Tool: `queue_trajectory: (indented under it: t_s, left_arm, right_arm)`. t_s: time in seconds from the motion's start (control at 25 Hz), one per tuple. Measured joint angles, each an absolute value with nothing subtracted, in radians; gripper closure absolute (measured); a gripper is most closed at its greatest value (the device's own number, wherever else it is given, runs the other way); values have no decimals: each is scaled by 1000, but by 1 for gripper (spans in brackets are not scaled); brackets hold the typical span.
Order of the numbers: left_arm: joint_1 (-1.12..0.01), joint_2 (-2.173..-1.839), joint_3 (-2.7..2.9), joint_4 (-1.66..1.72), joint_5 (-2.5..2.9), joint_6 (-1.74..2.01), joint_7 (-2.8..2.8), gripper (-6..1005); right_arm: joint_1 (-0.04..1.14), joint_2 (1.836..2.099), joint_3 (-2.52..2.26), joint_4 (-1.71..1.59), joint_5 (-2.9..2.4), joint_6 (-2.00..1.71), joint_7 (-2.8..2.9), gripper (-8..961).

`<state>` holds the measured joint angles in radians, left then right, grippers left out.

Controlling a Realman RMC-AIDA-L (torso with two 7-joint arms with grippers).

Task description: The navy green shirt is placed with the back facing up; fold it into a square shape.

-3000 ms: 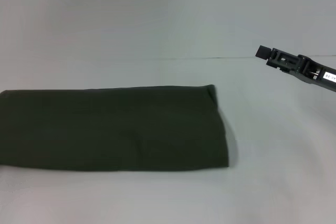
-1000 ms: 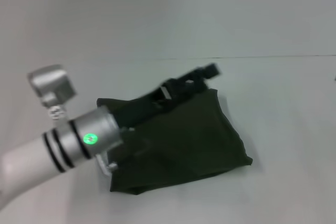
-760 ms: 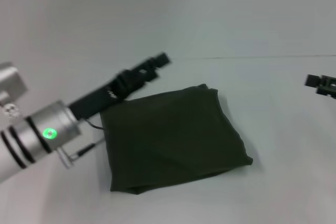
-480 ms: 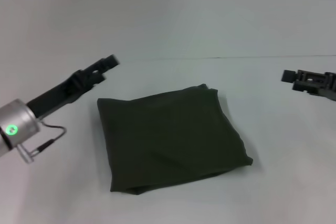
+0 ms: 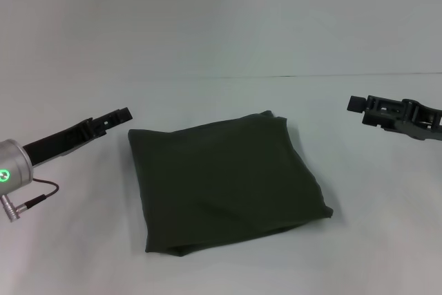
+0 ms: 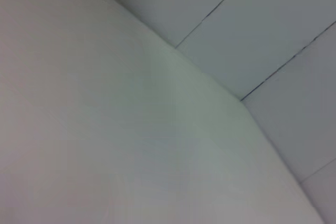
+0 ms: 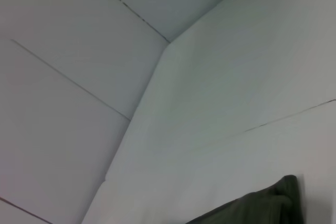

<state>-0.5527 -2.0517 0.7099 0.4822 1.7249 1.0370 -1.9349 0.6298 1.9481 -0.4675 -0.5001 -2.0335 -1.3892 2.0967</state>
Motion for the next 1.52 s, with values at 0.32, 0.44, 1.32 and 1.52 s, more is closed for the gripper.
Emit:
queue_trajectory:
  t_s: [0.32,0.44,1.32,1.52]
  left_arm:
    - [-589,-2067,743,489,1838,947,-1958,101]
    - [-602,-2084,760,491,1861,922,-1959,102]
    - [-644,-2108,785,489,1917,882,-1962,114]
    - [-655,-2110,787,488,1955,860,-1962,149]
  right_arm:
    - [626,1950,-468,-500,-2036,-1384,2126,128]
    - [624,1948,-468,-500,-2036,-1383,2128,128]
    - [619,1946,-468,-500,-2035,-1380,2128,129]
    - [616,1946,-468,-501,-2035,-1379,2128,129]
